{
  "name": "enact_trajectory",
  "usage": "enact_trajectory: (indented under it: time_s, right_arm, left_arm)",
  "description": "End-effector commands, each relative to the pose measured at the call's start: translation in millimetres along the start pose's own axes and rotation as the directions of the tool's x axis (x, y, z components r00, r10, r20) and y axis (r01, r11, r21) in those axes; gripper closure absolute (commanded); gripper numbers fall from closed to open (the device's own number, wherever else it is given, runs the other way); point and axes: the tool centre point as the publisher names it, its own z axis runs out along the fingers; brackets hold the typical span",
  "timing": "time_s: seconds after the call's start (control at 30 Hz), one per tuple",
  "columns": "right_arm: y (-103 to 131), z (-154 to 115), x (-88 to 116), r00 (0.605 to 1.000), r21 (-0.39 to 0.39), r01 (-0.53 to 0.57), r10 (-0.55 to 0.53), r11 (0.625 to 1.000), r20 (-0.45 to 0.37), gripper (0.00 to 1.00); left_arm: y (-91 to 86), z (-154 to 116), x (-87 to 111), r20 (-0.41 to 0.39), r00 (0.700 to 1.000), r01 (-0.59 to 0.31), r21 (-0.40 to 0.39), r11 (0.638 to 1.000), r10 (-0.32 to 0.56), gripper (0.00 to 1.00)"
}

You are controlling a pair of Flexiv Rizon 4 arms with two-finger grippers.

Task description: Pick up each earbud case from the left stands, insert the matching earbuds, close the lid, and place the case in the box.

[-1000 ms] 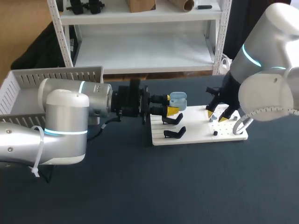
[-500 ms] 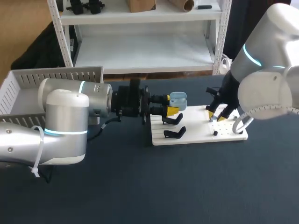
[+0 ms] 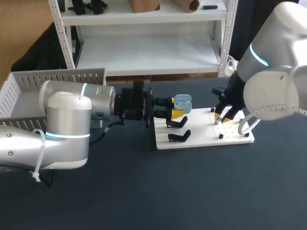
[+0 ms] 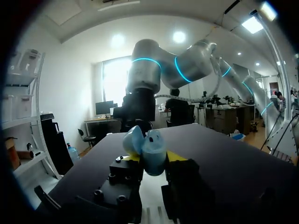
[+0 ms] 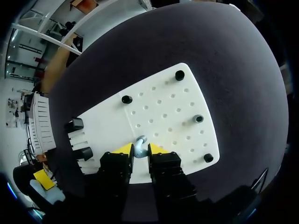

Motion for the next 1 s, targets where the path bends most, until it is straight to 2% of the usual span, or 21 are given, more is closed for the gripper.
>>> enact_trajectory:
  time_s: [0.03,0.3,0.5,0.77,1.0]
  right_arm:
    - [-2.6,-11.1,5.2,1.0,-0.007,0.001,-0.001,1.0,0.013,1.0]
    - [-3.2,-42.0,12.2,0.998,-0.028,-0.006,0.008,1.0,0.054,1.0]
    - [0.3,-76.4,18.2,0.995,-0.027,0.017,-0.014,0.999,0.099,1.0]
    - [23.8,-126.2,36.7,0.991,0.076,0.092,-0.099,0.993,0.09,1.0]
    - [51.9,-148.5,58.2,0.981,0.141,0.182,-0.189,0.973,0.043,1.0]
  left_arm:
    - [-1.9,0.0,0.2,0.001,1.0,-0.002,-0.007,1.0,0.002,1.0]
    - [-1.9,0.0,0.2,0.001,1.0,-0.002,-0.007,1.0,0.002,1.0]
    - [-1.9,0.0,0.2,0.001,1.0,-0.002,-0.007,1.0,0.002,1.0]
    - [-1.9,0.0,0.2,0.001,1.0,-0.002,-0.007,1.0,0.002,1.0]
    - [-1.9,0.0,0.2,0.001,1.0,-0.002,-0.007,1.0,0.002,1.0]
